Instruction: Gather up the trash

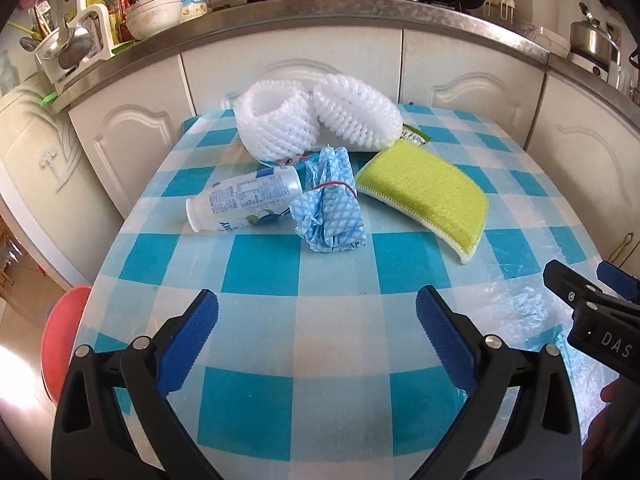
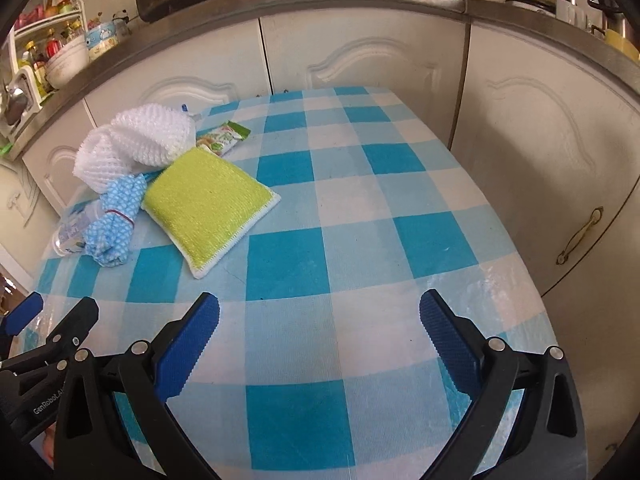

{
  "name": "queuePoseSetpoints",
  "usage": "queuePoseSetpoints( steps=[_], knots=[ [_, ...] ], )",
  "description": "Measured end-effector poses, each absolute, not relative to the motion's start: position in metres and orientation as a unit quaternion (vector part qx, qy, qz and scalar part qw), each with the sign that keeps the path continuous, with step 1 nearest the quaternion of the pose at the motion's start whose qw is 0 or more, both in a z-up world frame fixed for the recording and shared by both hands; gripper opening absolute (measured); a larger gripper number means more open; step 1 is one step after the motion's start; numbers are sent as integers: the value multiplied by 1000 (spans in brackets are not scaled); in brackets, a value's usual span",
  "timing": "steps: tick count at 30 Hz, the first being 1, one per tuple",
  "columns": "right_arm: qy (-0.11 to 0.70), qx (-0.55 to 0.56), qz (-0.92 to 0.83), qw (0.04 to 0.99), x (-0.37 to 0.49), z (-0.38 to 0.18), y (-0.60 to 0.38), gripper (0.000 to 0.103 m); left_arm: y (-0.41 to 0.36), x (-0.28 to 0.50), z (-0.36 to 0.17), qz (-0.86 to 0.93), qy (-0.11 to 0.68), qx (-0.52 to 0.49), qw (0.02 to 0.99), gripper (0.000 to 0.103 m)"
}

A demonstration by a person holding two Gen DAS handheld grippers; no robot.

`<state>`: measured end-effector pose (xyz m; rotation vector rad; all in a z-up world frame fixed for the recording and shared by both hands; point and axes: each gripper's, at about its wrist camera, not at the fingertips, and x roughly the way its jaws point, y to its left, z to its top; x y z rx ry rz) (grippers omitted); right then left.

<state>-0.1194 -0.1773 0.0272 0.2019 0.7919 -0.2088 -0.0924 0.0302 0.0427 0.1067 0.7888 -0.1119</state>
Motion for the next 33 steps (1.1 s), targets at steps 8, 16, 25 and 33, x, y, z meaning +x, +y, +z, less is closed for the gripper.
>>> queuePoseSetpoints(
  steps=[8, 16, 25, 33],
  knots=[
    [300, 99, -98, 944, -164, 96, -163, 99, 49, -128, 96, -60, 310, 34, 948, 100],
    [224, 91, -98, 965, -209, 155, -145, 99, 70, -166, 137, -50, 245, 21, 968, 100],
    [154, 71, -104, 980, -252, 197, -125, 99, 86, -195, 166, -47, 199, 18, 979, 100],
    [117, 64, -101, 986, -274, 213, -120, 99, 99, -214, 185, -38, 167, 10, 985, 100]
  ],
)
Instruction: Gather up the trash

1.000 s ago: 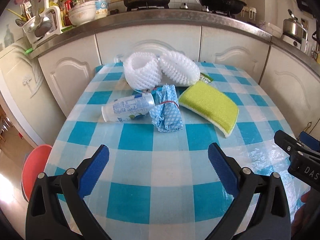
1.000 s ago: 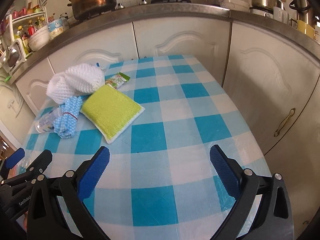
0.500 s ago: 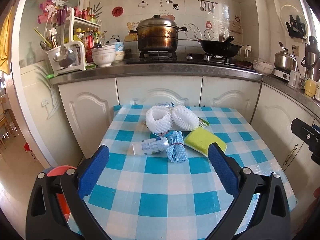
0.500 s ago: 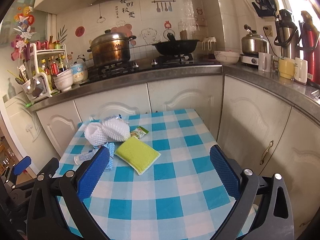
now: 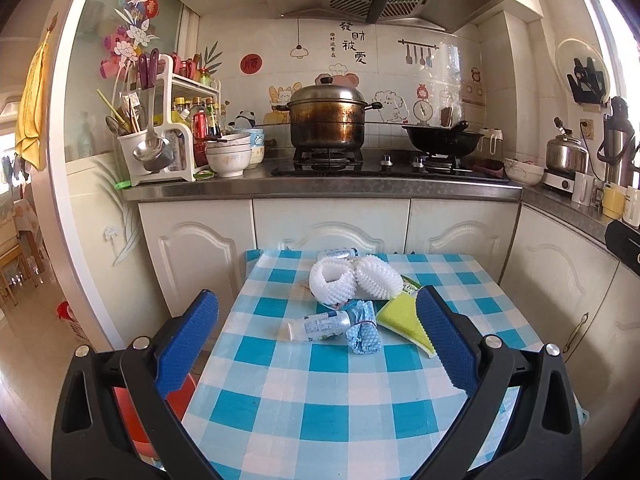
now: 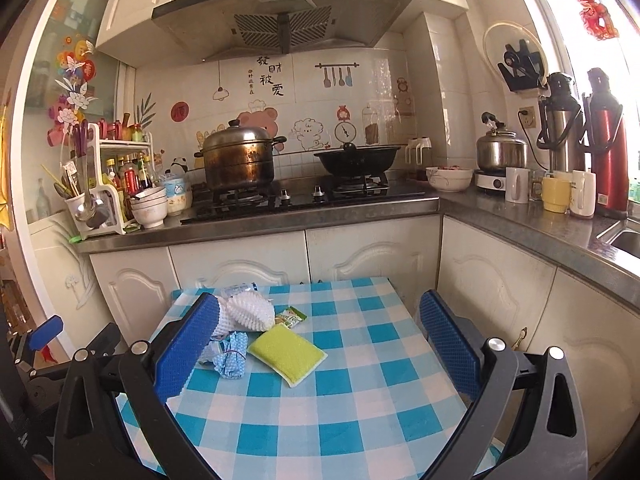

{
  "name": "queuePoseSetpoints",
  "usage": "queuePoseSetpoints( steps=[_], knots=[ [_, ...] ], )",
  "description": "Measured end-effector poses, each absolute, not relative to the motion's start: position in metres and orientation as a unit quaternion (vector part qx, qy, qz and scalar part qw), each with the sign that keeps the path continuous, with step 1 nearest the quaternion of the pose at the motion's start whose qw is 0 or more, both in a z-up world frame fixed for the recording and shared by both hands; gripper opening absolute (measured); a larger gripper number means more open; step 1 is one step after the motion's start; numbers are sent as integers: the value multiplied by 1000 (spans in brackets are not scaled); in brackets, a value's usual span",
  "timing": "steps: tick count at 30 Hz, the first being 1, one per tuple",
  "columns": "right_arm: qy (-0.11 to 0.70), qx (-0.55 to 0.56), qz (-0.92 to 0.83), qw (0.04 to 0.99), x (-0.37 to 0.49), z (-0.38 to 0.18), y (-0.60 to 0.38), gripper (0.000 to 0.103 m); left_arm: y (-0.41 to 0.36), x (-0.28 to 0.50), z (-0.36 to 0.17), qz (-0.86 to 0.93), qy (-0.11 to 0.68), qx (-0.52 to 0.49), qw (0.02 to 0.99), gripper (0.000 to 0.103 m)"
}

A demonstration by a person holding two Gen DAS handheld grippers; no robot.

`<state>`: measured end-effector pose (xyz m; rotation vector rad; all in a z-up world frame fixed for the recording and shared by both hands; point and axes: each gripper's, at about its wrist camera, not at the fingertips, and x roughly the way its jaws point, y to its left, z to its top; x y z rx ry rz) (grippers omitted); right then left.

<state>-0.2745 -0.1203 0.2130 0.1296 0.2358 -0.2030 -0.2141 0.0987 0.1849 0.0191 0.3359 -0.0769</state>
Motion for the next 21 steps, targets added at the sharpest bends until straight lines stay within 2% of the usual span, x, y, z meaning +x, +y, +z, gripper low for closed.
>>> queuePoseSetpoints(
  steps=[21],
  knots=[
    [83, 43, -97, 991, -293, 224, -111, 99, 112, -229, 198, -19, 145, 6, 989, 100]
  ],
)
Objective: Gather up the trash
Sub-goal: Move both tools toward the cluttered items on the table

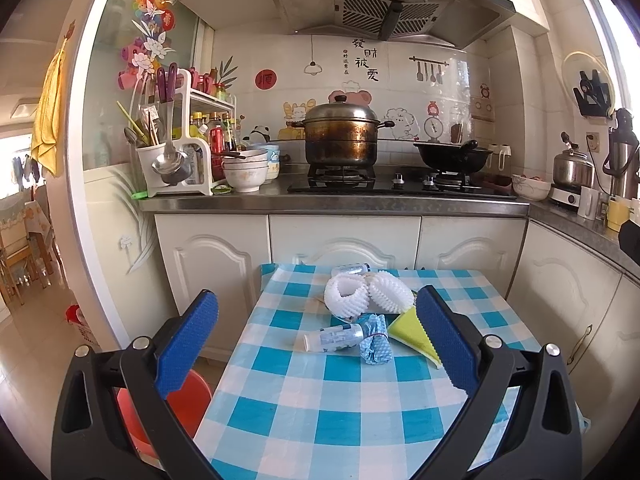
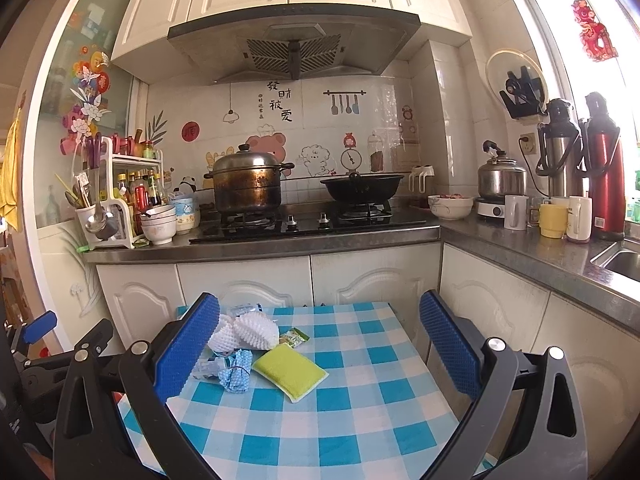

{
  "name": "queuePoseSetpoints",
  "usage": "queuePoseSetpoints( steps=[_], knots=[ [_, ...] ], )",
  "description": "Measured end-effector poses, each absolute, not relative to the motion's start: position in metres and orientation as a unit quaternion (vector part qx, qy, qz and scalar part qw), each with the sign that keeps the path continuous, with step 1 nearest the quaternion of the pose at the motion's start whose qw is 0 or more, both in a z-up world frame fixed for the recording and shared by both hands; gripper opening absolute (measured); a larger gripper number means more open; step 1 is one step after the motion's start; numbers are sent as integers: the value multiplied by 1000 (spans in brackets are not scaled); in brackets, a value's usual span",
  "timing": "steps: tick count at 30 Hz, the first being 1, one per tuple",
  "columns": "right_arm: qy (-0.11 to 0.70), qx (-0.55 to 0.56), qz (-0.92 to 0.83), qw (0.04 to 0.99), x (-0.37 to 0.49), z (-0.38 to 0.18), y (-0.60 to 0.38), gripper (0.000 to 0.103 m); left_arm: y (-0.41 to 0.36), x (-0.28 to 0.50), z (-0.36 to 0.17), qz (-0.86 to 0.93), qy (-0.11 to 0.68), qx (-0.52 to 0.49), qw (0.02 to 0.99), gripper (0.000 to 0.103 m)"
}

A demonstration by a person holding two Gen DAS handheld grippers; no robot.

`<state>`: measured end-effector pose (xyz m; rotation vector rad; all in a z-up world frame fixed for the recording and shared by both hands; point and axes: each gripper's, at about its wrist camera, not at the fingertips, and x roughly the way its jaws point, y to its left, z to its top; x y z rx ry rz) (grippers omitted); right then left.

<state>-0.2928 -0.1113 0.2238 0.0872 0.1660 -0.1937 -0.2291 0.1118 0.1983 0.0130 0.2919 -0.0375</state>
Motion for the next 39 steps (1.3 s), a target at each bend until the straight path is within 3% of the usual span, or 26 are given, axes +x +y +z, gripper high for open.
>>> queuePoseSetpoints(
  steps=[21, 39],
  knots=[
    [128, 35, -61, 989, -259, 199, -107, 99, 117, -206, 180, -10, 169, 5, 985, 100],
    [242, 67, 12, 968, -178, 111, -117, 99, 131, -142, 115, -49, 245, -13, 968, 100]
  ],
)
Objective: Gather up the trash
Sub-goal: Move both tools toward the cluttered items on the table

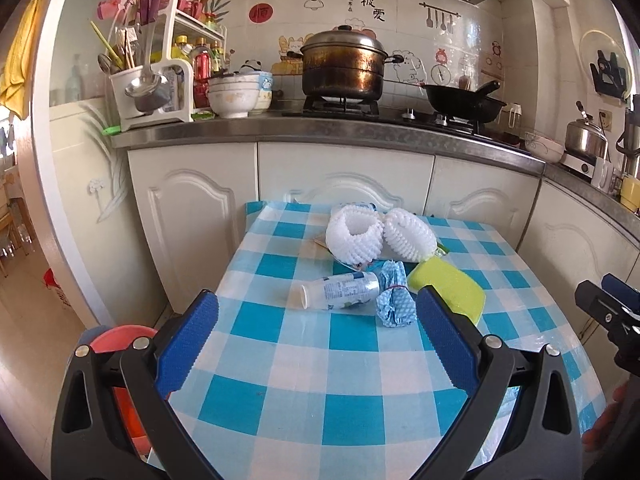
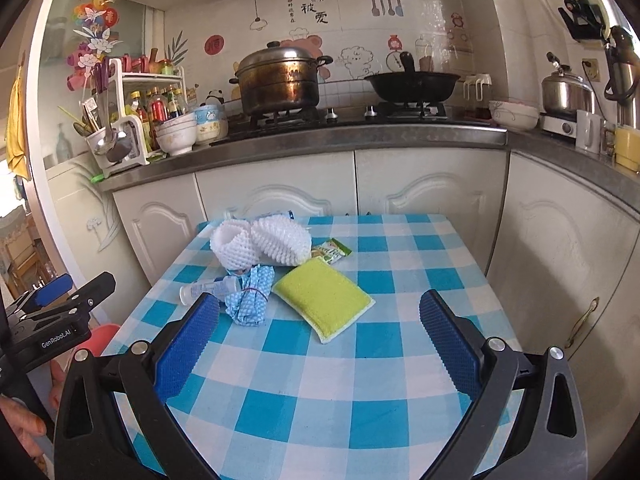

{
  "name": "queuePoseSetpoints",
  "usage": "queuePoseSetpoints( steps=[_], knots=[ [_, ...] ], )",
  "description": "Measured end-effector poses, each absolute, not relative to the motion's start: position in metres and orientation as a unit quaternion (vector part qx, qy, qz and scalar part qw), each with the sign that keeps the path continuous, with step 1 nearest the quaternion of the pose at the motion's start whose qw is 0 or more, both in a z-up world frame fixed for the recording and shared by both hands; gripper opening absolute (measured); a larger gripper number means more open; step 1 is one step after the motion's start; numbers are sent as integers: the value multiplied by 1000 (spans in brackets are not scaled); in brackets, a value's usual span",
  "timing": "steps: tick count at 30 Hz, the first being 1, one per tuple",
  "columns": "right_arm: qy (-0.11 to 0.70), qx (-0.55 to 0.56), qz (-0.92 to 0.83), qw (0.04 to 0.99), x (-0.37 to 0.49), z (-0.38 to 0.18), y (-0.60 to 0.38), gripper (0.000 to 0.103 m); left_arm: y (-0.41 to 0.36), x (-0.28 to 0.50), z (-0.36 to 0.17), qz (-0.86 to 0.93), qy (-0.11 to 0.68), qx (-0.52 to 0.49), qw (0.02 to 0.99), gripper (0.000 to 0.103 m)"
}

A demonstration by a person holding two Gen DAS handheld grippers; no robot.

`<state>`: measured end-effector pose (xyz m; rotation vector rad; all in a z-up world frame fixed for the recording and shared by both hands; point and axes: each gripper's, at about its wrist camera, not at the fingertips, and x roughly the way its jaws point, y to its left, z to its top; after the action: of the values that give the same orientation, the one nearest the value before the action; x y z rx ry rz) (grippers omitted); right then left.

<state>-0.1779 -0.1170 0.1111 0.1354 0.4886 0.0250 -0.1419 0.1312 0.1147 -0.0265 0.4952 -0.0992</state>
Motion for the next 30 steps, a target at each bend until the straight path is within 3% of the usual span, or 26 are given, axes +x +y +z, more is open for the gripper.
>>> queuePoseSetpoints(
  steps=[12, 30],
  knots=[
    [335, 85, 73, 936, -123, 58, -106, 99, 150, -88, 82, -113, 298, -22, 948, 100],
    [382, 90, 67, 917, -51, 29, -128, 99, 135, -36, 63, -180, 337, -36, 923, 100]
  ],
)
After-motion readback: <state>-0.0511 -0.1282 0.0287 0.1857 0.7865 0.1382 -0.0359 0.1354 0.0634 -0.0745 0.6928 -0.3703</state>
